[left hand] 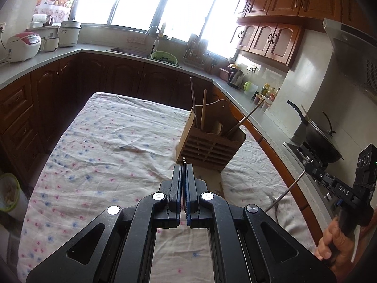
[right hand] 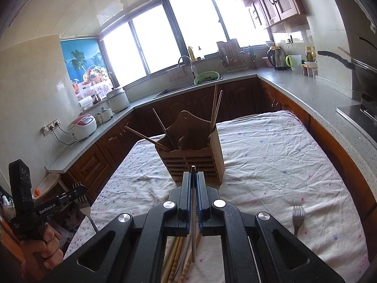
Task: Organize utensils
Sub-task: 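Lift both metal chopsticks over the wooden holder and lower them in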
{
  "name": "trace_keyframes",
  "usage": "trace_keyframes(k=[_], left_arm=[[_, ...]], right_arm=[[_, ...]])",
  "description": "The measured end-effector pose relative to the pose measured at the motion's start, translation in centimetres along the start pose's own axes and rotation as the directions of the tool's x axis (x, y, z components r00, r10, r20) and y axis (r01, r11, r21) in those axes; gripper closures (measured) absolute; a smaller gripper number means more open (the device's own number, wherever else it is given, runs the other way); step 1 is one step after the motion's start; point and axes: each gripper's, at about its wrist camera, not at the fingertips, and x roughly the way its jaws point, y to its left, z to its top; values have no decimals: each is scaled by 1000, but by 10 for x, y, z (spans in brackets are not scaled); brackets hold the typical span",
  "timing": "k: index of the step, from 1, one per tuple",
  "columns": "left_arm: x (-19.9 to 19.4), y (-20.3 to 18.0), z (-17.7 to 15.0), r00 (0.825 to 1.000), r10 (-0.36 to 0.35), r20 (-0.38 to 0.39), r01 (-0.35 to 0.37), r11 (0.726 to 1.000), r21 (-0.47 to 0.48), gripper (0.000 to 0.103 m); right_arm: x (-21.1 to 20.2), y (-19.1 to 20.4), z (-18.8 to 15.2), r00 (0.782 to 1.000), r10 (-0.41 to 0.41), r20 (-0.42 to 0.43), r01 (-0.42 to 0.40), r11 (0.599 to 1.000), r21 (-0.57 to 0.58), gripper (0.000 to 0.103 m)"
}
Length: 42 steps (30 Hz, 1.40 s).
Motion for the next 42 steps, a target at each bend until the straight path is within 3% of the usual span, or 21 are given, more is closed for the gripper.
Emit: trace_keyframes(k=[14, 31, 35, 42], left_arm=[[2, -3, 25, 996, 25, 82, -25, 1000, -4, 101], [55, -15, 95, 972, 43, 229, -25, 996, -83, 101], [67, -26, 115, 956, 78, 281, -64, 996, -58, 101], [85, -57, 133, 896, 155, 416, -179, 984, 21, 101]], right_arm=[[-3, -1, 13, 999, 6, 44, -6, 1000, -1, 99], [2, -4, 68, 986, 12, 164, -12, 1000, -2, 99], [10, -5, 86, 983, 16, 185, -14, 1000, -11, 99], [22, -4, 118, 963, 12, 269, -8, 1000, -15, 99]])
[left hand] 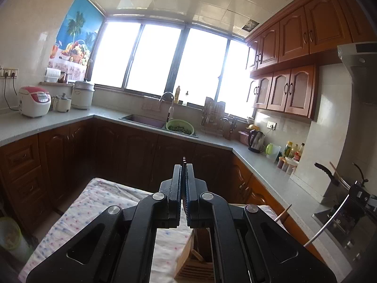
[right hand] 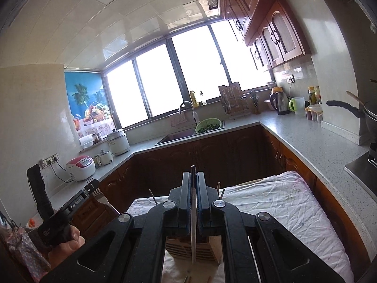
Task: Organize utensils
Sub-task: 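Lift both metal chopsticks over the wooden holder and lower them in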
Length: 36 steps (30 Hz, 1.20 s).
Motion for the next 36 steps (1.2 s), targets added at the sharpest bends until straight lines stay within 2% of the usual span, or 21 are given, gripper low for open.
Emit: trace_keyframes(k=[5, 9, 17, 25, 31, 36], left_arm=[[23, -33, -10, 998, 43, 52, -50, 987, 151, 101], [40, -41, -20, 995, 70, 70, -83, 976, 203, 101], [72, -41, -53, 994, 108, 9, -107, 965, 240, 101], [93, -38, -76, 992, 112, -63, -93, 962, 258, 101], [94, -38, -77, 991, 104, -78, -79, 959, 272, 101], [98, -29, -78, 986, 100, -130, -67, 970, 234, 100]], right_arm=[[23, -2, 7, 1000, -4, 30, 4, 1000, 5, 99], [42, -8, 3, 999, -25, 45, 25, 1000, 7, 99], [74, -17, -23, 999, -39, 23, 39, 999, 5, 99], [98, -24, -51, 998, -49, -48, 49, 999, 0, 99], [105, -27, -65, 995, -56, -79, 56, 998, -5, 99], [104, -27, -63, 994, -54, -93, 54, 999, -7, 98]])
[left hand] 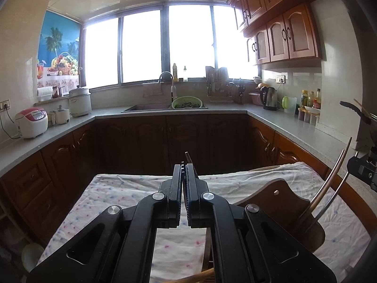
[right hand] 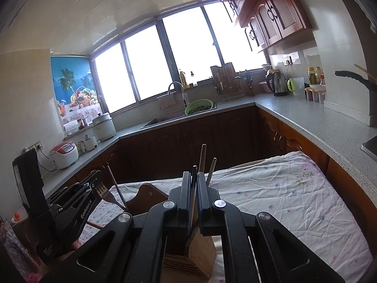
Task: Organize utensils
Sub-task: 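Lift both metal chopsticks over the wooden holder and lower them in, then open both tools to release the chopsticks into the holder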
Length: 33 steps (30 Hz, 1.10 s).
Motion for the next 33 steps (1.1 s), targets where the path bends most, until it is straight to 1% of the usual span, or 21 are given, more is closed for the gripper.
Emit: trace_keyframes(k=[3, 9, 19, 22, 24, 25, 26, 27, 28, 30, 32, 33], left_arm=[[3, 1, -4, 1000, -14, -26, 13, 1000, -12, 100], [10, -12, -9, 997, -26, -67, 28, 999, 36, 100], [10, -15, -9, 997, -29, -73, 32, 999, 43, 100], [9, -13, -7, 997, -35, -74, 38, 999, 36, 99], [6, -12, -5, 997, -38, -71, 41, 999, 36, 94], [5, -12, -4, 997, -33, -68, 35, 999, 39, 86], [4, -12, -3, 998, -28, -61, 30, 999, 39, 74], [1, -11, -2, 998, -21, -51, 23, 999, 39, 68], [-1, -11, -2, 999, -15, -41, 17, 999, 39, 60], [-4, -11, 0, 999, -17, -36, 18, 999, 40, 59], [-7, -11, 0, 999, -26, -43, 27, 999, 43, 50], [-9, -11, 0, 999, -25, -43, 27, 999, 46, 47]], right_arm=[[1, -2, 2, 1000, -2, -12, 3, 1000, 6, 98], [3, -3, 2, 1000, -7, -17, 7, 1000, 5, 98], [6, -8, 0, 999, -16, -28, 16, 1000, 9, 97], [6, -7, 0, 999, -18, -30, 19, 1000, 6, 95], [6, -9, 0, 999, -17, -31, 18, 1000, 11, 93], [6, -9, -1, 999, -15, -34, 16, 1000, 16, 92], [6, -10, -1, 999, -13, -37, 14, 1000, 21, 91], [6, -10, -1, 999, -15, -39, 16, 1000, 24, 88], [6, -11, -1, 999, -18, -40, 20, 999, 27, 84], [5, -13, -1, 999, -12, -41, 13, 999, 38, 59], [2, -13, -2, 999, -14, -36, 16, 999, 43, 54], [1, -14, -1, 999, -12, -35, 14, 999, 48, 53]])
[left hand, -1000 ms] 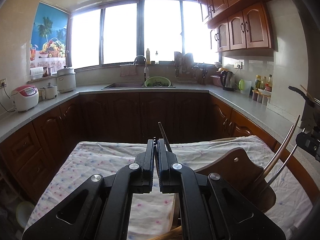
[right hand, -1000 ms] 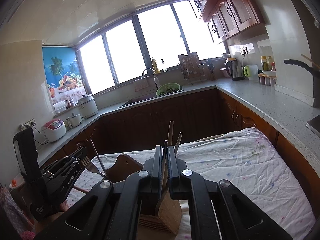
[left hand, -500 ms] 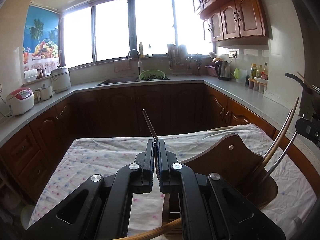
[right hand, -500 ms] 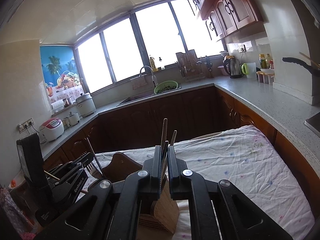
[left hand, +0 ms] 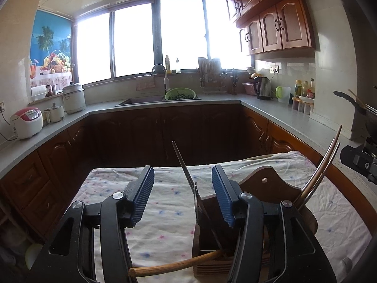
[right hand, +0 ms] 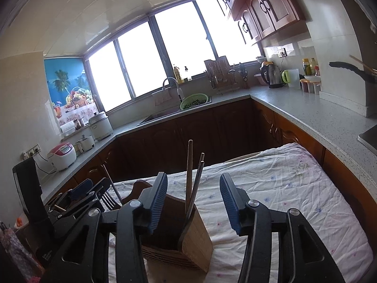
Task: Organize utensils
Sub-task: 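Open both tools to release the chopsticks into the holder, then move both open tools back down to the remaining utensils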
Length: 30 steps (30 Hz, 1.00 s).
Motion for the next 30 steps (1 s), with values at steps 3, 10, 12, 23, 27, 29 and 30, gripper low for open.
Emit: trace_keyframes(k=[3, 10, 12, 23, 27, 29, 30], left_arm=[[-12, 2, 1, 1000, 8, 16, -8, 1000, 0, 30], [-58, 31, -2, 997, 75, 29, -74, 997, -28, 2], [-73, 43, -8, 997, 71, 14, -70, 996, -51, 1], [-139, 86, -67, 991, 41, -127, -58, 989, -133, 1], [-158, 91, -89, 986, 40, -159, -62, 988, -139, 1], [-167, 93, -98, 985, 30, -170, -56, 987, -151, 1], [-170, 93, -102, 984, 25, -178, -53, 987, -154, 1]], right_arm=[[-7, -3, 1, 1000, 15, 6, -16, 999, 29, 36], [-39, -9, 2, 998, 38, 44, -42, 996, 80, 13], [-50, -9, -1, 998, 42, 45, -46, 995, 86, 11], [-113, -10, -43, 999, 43, -16, -41, 994, 104, 6], [-131, -13, -65, 998, 24, -49, -18, 993, 119, 6], [-138, -14, -74, 998, 20, -61, -12, 992, 122, 5], [-141, -13, -79, 998, 16, -68, -8, 993, 121, 5]])
